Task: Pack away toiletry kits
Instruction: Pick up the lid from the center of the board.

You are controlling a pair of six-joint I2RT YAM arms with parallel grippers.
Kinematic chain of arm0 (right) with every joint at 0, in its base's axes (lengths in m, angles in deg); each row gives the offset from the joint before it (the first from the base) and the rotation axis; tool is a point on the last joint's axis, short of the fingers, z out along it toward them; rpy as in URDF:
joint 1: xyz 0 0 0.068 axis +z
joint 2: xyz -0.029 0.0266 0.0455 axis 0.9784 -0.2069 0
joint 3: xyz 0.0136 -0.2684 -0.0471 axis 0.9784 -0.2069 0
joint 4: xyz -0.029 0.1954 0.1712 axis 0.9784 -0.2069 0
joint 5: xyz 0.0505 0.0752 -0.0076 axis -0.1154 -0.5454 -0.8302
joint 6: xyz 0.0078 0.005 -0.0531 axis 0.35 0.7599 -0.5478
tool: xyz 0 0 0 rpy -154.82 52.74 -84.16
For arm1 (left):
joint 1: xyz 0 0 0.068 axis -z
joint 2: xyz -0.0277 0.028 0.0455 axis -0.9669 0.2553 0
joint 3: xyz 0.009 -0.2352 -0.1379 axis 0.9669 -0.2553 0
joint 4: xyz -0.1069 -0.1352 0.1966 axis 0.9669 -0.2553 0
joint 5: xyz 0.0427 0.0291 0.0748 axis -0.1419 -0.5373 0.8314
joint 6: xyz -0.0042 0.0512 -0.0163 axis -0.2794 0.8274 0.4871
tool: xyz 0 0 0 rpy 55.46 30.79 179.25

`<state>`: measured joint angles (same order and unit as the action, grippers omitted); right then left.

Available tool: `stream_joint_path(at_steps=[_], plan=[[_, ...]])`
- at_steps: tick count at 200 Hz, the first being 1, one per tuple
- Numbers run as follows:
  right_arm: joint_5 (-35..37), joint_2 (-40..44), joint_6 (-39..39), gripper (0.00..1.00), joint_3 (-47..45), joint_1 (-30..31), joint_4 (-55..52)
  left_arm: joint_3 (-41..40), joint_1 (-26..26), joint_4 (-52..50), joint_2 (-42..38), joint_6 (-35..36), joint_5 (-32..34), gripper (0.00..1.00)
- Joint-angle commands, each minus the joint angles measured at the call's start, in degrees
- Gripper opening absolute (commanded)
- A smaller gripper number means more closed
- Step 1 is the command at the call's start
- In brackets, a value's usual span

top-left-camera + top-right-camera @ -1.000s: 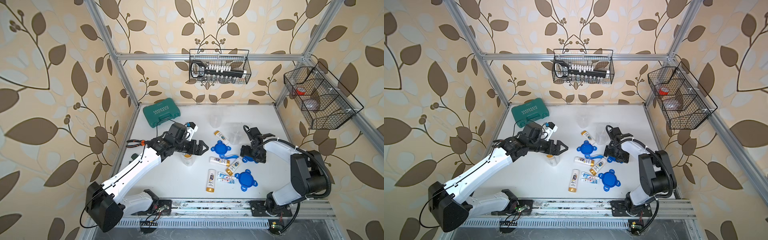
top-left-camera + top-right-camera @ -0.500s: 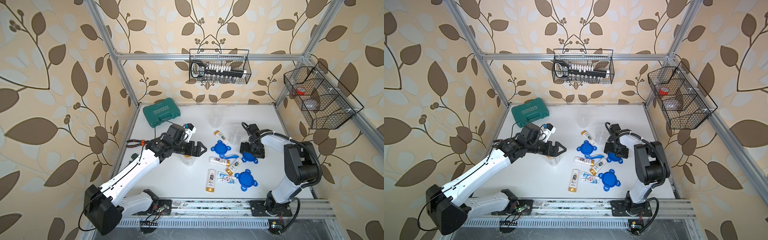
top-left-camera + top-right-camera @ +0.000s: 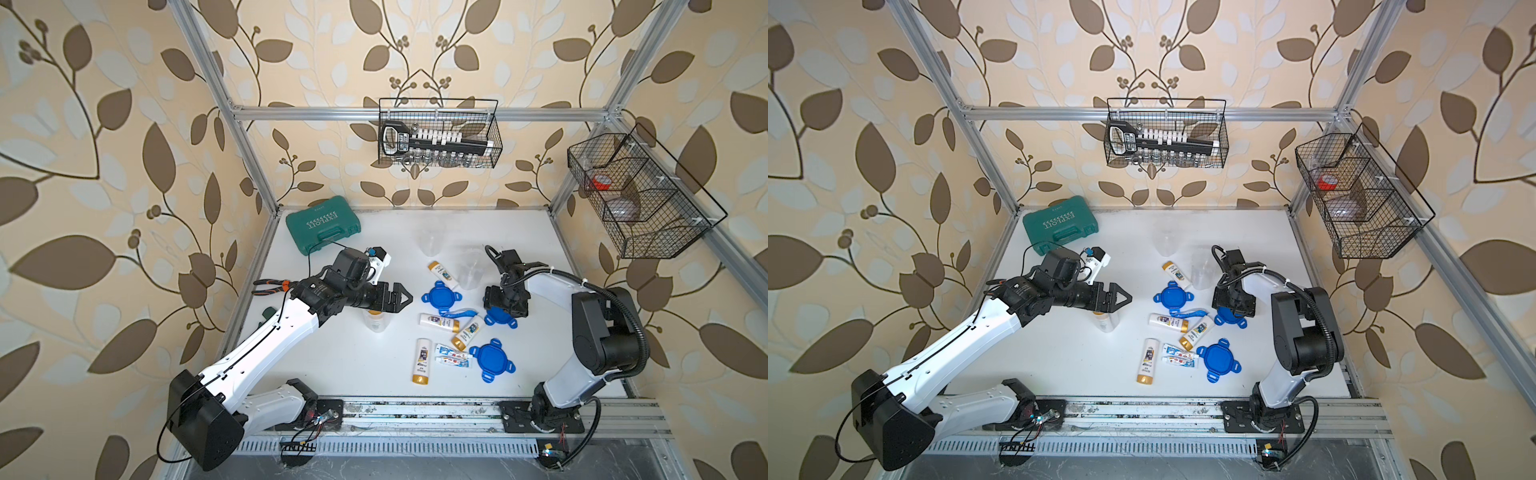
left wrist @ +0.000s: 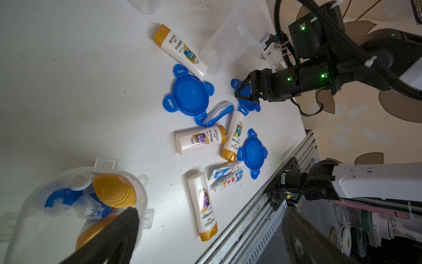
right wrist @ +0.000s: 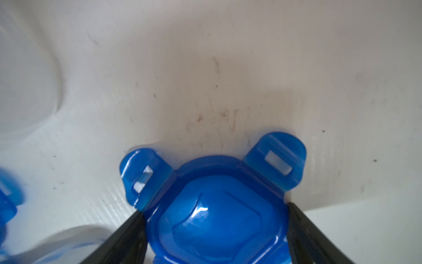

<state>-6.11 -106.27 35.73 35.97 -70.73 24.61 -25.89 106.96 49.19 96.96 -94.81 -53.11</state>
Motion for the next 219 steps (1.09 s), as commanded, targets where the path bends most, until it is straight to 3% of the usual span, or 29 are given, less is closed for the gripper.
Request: stream_joint_path(at_steps=[1,42,72,98,118,140,173,196,219], plan=[[-1.5,-0.5,-0.5,0.79,-2.9,-0.3,0.2,0.7,-0.8,-1.5,-2.1,-0.7,2.5,0.99],[0.0,7.0,-2.1,0.72,-0.3,0.9,-2.4,4.2,-5.6,-10.3,-2.6,0.5,5.7,0.99],[3.1,13.4,-2.7,0.72,5.3,6.1,-8.5,5.7,-19.6,-16.8,-2.1,0.6,3.7,0.99],[4.6,17.1,-2.2,0.71,12.5,15.2,-14.8,4.4,-32.1,-17.7,0.1,-0.8,1.2,0.97],[4.7,15.7,-1.7,0.71,21.7,22.5,-20.7,2.8,-37.7,-16.6,2.9,-1.3,0.3,0.86],[4.1,11.5,-1.3,0.71,31.3,29.7,-24.1,1.1,-38.0,-14.9,8.3,-0.8,-0.2,0.72],[3.7,5.1,-1.7,0.71,42.2,38.2,-25.8,-5.3,-36.0,-4.8,13.4,-3.6,-2.6,0.57],[4.0,2.7,-2.5,0.71,45.5,41.6,-25.7,-6.9,-33.0,-0.9,16.1,-5.9,-2.6,0.50],[3.0,2.6,-3.3,0.71,44.9,42.8,-24.1,-8.3,-28.4,2.9,18.4,-8.2,-1.8,0.49]])
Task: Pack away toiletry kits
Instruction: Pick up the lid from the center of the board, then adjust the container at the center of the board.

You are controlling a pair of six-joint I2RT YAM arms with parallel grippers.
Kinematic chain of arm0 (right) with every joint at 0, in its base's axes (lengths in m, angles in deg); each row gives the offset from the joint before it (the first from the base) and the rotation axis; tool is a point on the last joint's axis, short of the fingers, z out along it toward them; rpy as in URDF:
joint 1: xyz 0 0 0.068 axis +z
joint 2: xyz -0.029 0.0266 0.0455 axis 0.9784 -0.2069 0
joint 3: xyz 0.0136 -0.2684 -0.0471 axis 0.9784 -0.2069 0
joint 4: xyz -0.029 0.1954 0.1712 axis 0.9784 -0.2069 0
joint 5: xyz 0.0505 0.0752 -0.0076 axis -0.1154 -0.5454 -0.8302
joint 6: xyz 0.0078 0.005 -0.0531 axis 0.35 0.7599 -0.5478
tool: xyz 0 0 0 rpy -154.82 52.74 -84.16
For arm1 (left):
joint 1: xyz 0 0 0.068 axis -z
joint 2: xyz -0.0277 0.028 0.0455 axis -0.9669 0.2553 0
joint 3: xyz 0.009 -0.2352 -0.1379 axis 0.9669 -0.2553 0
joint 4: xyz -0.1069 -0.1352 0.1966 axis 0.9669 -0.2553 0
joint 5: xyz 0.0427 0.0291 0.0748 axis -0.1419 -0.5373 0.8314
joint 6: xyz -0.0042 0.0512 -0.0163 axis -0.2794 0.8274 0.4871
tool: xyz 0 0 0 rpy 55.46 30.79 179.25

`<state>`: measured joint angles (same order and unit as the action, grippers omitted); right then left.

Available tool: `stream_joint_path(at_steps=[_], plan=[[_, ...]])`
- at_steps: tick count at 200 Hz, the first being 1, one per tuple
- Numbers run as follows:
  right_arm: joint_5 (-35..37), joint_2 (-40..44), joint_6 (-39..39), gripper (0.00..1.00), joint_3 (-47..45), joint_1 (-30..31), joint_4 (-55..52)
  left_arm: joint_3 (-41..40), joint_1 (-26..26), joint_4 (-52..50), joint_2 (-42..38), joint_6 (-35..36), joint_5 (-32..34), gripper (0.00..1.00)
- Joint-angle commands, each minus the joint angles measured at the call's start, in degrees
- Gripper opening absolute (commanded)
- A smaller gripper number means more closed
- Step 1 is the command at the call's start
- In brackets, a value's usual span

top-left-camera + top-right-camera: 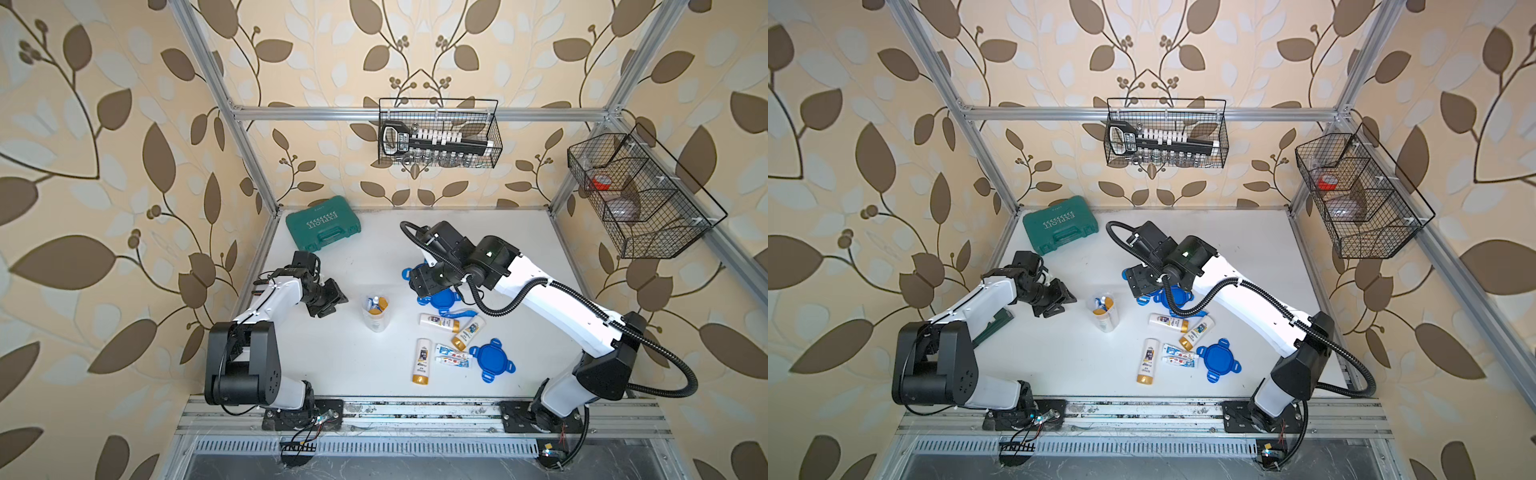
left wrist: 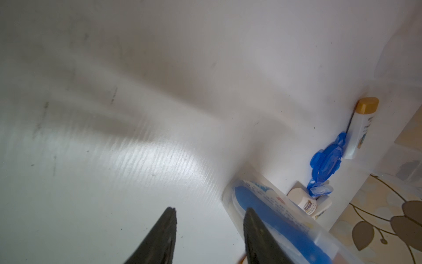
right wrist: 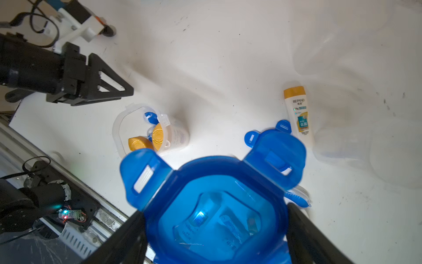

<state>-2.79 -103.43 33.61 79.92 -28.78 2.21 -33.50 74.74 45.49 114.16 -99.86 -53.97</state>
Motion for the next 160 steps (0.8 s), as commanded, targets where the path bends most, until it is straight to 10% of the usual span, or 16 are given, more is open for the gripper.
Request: stream_joint_path(at_steps=[1,160], plan=[[-0.3,-0.2,-1.2,0.71,0.8,0.8,-1.6,-0.7,4.0,6.7,1.4,-3.3,-0.9,0.49],[-3.5,-3.6,-5.8,0.73,0.1,1.3,-0.8,-4.6,15.5,12.4,5.3,-13.6,2.4,0.45]])
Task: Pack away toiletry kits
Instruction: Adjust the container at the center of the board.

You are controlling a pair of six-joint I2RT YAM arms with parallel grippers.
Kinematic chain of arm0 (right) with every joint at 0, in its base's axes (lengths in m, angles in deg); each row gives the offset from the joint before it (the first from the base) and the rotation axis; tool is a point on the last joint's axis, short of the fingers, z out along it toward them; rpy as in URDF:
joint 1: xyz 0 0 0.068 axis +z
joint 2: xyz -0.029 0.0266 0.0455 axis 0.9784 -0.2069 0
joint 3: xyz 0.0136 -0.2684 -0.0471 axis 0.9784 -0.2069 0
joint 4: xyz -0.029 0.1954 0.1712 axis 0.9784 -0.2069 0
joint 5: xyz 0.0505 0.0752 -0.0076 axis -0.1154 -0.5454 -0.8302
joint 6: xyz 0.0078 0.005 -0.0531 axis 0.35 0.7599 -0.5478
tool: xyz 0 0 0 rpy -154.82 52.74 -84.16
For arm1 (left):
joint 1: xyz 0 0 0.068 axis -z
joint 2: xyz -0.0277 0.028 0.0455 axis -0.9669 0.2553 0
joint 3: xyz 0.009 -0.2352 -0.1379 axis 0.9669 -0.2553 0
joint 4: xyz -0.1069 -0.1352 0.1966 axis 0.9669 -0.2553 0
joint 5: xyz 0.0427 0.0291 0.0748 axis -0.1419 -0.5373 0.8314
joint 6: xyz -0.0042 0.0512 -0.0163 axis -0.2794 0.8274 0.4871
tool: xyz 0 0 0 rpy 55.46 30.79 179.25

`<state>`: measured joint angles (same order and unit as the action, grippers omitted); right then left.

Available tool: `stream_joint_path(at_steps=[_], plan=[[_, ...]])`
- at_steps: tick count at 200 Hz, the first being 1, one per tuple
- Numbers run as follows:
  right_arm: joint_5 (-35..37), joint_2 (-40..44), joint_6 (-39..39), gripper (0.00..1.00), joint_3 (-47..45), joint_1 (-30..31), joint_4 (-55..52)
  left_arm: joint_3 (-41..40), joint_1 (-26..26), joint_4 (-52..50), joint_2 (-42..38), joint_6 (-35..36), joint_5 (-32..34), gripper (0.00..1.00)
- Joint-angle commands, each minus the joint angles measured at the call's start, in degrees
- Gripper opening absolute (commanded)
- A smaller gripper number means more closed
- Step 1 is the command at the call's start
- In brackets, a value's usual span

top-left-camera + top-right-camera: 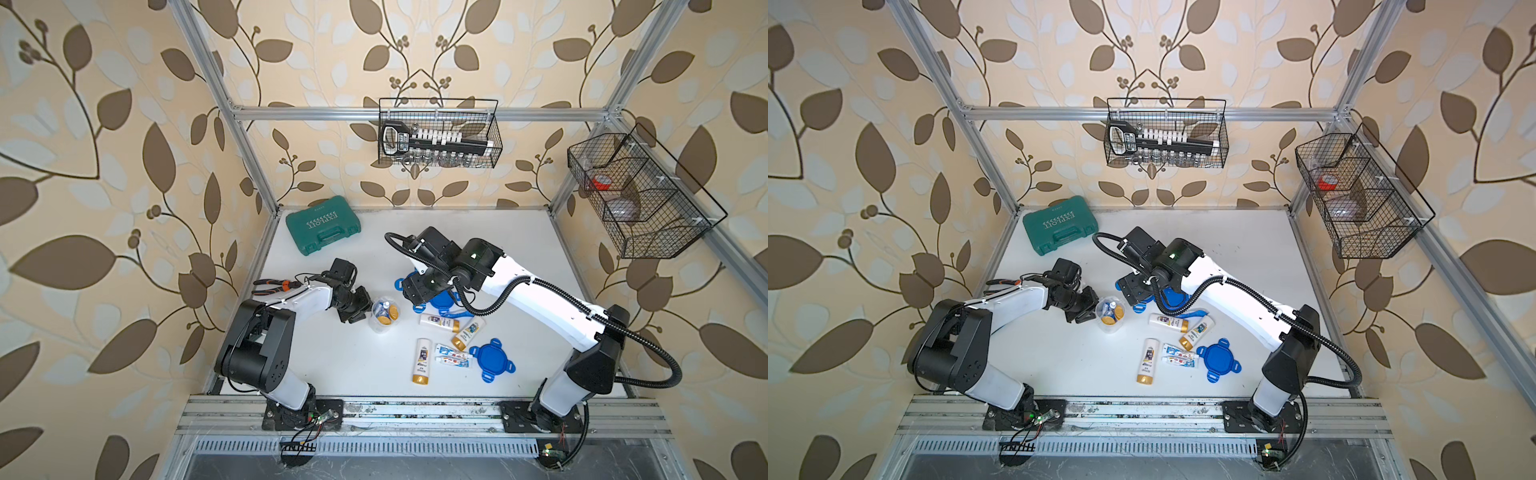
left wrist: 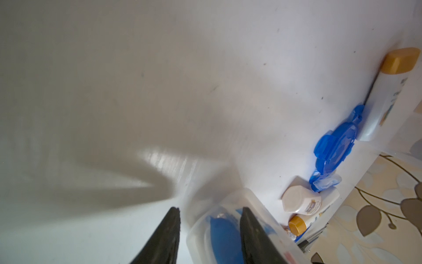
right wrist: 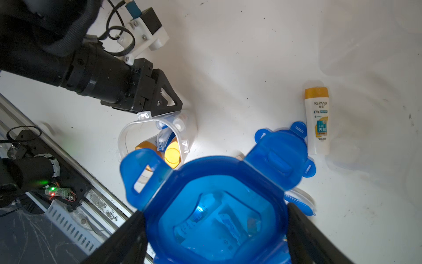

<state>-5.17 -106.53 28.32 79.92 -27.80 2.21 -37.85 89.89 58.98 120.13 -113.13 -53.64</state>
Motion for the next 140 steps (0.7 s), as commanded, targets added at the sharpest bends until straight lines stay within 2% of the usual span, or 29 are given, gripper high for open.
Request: stream_joint_path(at_steps=[1,30,84,140], plan=[[-1.2,-0.5,-0.5,0.73,0.0,0.4,-0.8,-0.2,0.4,-1.2,-0.7,-0.3,2.2,0.45],[-1.9,-0.2,-0.5,0.73,-1.2,0.4,0.0,-0.6,0.2,-3.1,-2.0,1.2,5.7,0.44],[-2.0,-0.4,-0.5,0.73,-1.1,0.3,0.1,-3.0,0.2,-3.2,-2.1,3.4,4.7,0.43],[-1.9,-2.0,-0.2,0.72,0.7,0.3,-1.4,-7.7,0.4,-2.2,-5.4,1.4,3.3,0.43]])
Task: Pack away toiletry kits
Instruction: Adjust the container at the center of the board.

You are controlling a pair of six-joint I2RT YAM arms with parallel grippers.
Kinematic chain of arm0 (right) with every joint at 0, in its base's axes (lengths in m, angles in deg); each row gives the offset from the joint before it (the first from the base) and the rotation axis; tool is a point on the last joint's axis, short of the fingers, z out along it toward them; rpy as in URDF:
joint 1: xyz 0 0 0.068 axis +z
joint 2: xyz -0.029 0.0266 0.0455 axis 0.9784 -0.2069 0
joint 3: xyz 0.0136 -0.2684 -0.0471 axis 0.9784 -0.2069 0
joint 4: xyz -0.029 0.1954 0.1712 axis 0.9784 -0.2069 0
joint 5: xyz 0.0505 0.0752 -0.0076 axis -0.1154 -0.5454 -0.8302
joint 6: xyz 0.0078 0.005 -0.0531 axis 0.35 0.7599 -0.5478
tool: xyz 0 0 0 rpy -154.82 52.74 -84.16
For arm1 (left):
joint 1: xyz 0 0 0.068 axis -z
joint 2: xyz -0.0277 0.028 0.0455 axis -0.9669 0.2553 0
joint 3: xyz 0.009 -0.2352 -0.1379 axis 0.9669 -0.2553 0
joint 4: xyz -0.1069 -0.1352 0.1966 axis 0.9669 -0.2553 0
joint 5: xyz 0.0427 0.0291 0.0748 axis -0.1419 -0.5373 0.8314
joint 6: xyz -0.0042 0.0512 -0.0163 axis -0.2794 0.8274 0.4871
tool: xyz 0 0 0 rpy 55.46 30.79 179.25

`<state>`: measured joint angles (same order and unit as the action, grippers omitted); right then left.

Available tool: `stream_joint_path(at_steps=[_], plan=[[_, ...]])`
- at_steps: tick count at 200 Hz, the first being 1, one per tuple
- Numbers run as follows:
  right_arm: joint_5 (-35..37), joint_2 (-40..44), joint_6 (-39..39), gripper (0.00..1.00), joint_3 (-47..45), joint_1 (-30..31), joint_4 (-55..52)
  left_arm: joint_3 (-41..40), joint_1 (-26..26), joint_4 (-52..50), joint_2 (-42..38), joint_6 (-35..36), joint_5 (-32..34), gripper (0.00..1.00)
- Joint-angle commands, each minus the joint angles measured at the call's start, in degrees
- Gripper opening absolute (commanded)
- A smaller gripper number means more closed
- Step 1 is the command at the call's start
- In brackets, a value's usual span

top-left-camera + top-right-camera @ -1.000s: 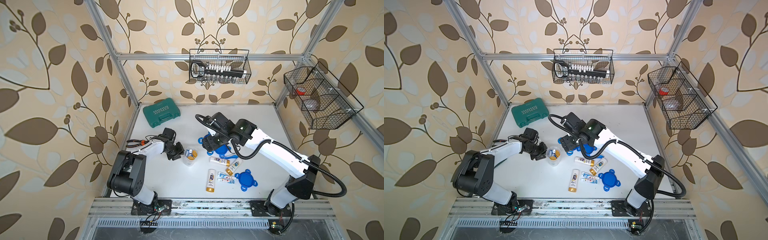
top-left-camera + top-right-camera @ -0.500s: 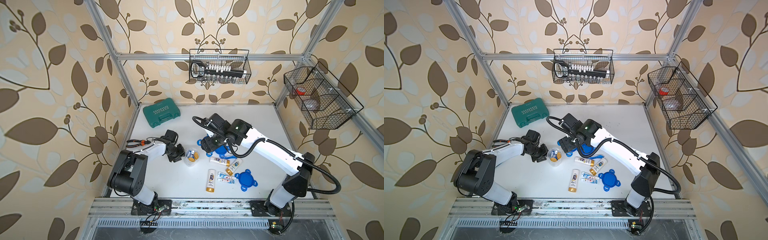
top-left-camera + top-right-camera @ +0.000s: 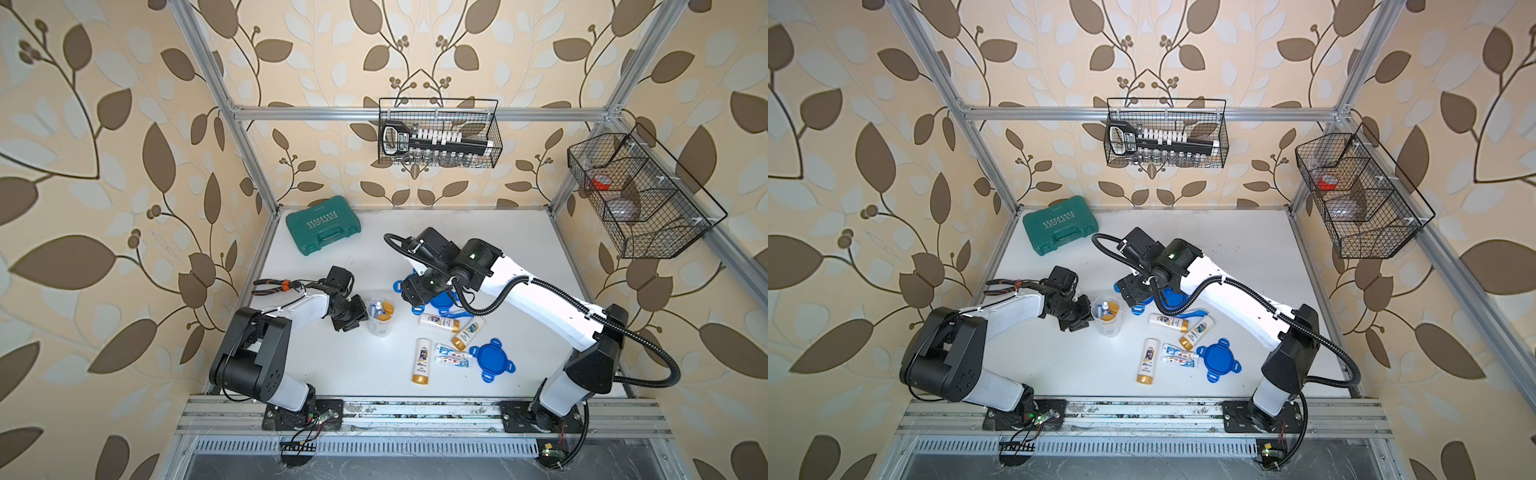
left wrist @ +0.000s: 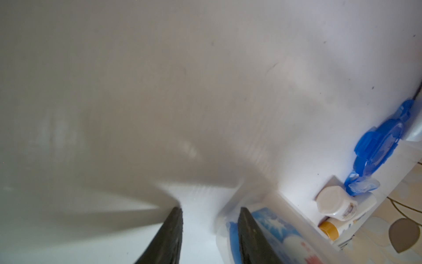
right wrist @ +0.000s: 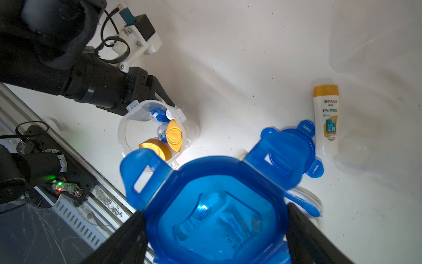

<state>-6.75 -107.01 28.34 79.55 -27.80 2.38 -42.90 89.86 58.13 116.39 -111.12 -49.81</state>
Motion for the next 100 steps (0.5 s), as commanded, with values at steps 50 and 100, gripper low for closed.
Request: stream_joint_path(at_steps=[50,100], plan=[[0.1,-2.8,-0.1,0.73,3.1,0.2,-3.2,-6.0,2.7,0.4,-4.2,-3.3,-1.2,0.43],[1.5,-1.4,1.1,0.73,1.7,0.2,-3.7,-8.0,7.5,3.9,-3.5,-7.3,-0.1,0.43]])
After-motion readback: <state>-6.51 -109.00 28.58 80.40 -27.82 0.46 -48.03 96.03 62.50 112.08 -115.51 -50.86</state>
